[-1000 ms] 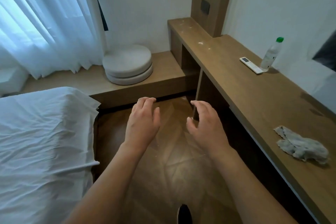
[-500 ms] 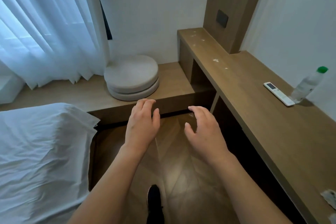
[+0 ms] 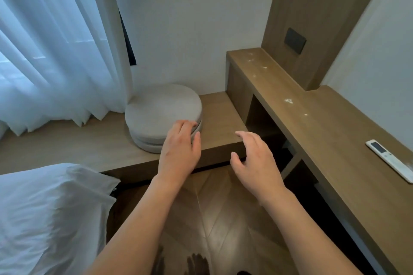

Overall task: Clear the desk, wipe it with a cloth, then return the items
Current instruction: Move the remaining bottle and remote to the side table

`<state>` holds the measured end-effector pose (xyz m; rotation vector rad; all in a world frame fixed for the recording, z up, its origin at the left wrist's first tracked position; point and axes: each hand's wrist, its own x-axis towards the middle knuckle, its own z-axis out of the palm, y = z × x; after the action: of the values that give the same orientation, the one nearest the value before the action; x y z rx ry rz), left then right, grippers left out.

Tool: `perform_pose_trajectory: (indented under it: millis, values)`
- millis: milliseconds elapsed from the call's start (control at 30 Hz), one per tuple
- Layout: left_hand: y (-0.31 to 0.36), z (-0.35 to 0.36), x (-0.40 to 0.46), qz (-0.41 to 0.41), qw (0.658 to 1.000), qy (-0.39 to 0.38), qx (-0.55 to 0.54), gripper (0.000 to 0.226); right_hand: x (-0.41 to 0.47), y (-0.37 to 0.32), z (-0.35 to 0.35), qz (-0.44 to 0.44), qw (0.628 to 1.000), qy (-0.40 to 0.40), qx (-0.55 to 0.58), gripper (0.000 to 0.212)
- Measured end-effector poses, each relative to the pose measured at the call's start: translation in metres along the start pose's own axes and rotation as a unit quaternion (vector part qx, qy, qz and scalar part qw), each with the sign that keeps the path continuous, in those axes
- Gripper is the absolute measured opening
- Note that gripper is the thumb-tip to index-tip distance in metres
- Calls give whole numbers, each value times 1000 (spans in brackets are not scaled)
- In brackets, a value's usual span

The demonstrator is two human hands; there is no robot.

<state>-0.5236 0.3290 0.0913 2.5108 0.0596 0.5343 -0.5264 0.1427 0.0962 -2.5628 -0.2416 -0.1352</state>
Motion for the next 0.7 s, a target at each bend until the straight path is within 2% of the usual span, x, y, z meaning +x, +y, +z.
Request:
perform_pose_trajectory:
  millis: [233,400,600,700]
  values:
    - [-50,37,88,-21,1000,-20,-2,28,108,4,40,5,1000,-27,5,53]
    - [-82,58,184,-32,999,-14,16,27,215,4,59,-9,999,-32,30,55]
    - [-98,67,297,-28,998,-1,48,30,329,-1,62,-15,998,-33,53,56]
    - [-105,85,337,-27,999,-21,42,31,368,0,66,2,998,-34,55,55]
